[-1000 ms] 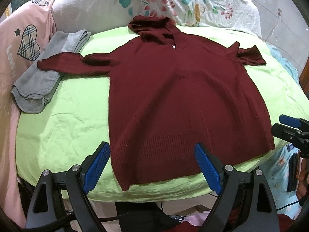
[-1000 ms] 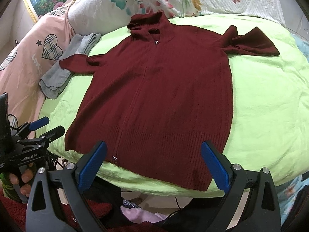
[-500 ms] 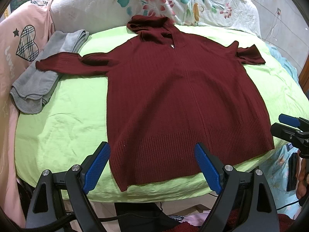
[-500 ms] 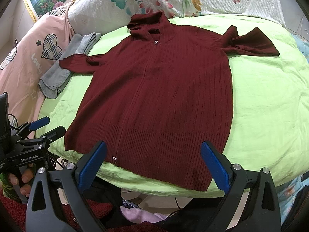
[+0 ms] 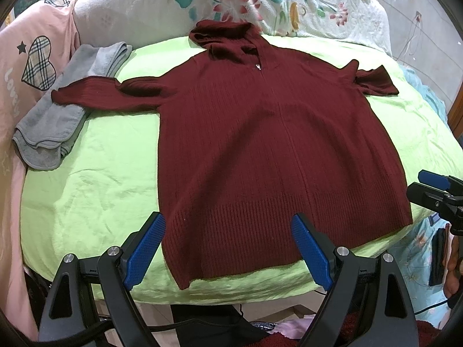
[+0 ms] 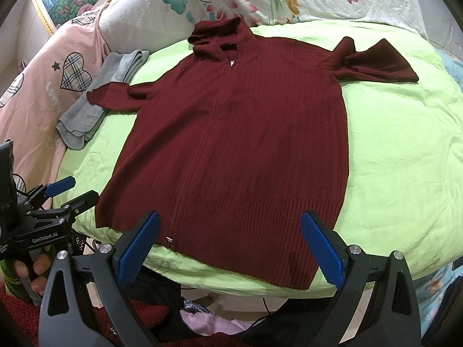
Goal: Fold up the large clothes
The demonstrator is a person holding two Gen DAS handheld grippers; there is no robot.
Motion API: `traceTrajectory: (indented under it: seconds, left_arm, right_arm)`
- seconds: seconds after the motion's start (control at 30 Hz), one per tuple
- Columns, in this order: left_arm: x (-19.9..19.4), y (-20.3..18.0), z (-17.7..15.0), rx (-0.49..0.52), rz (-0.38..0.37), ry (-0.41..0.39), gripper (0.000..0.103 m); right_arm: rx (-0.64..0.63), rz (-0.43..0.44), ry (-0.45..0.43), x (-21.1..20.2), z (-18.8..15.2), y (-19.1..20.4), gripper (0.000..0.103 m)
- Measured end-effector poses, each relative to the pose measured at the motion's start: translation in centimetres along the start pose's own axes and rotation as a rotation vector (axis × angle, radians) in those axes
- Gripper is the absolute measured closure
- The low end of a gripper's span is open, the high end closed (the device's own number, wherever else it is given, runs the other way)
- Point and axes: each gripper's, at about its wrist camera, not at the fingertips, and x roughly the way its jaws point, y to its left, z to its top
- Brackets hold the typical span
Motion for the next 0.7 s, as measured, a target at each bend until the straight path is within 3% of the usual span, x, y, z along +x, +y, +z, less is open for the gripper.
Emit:
traceTrajectory:
  seconds: [0.7]
  left_arm:
    - [1.9,-0.2,1.4,-0.003,-0.013,0.014,0.014]
  right_arm:
    - [0.013,0.000,-0.005,1.0,0.7,-1.0,0.005]
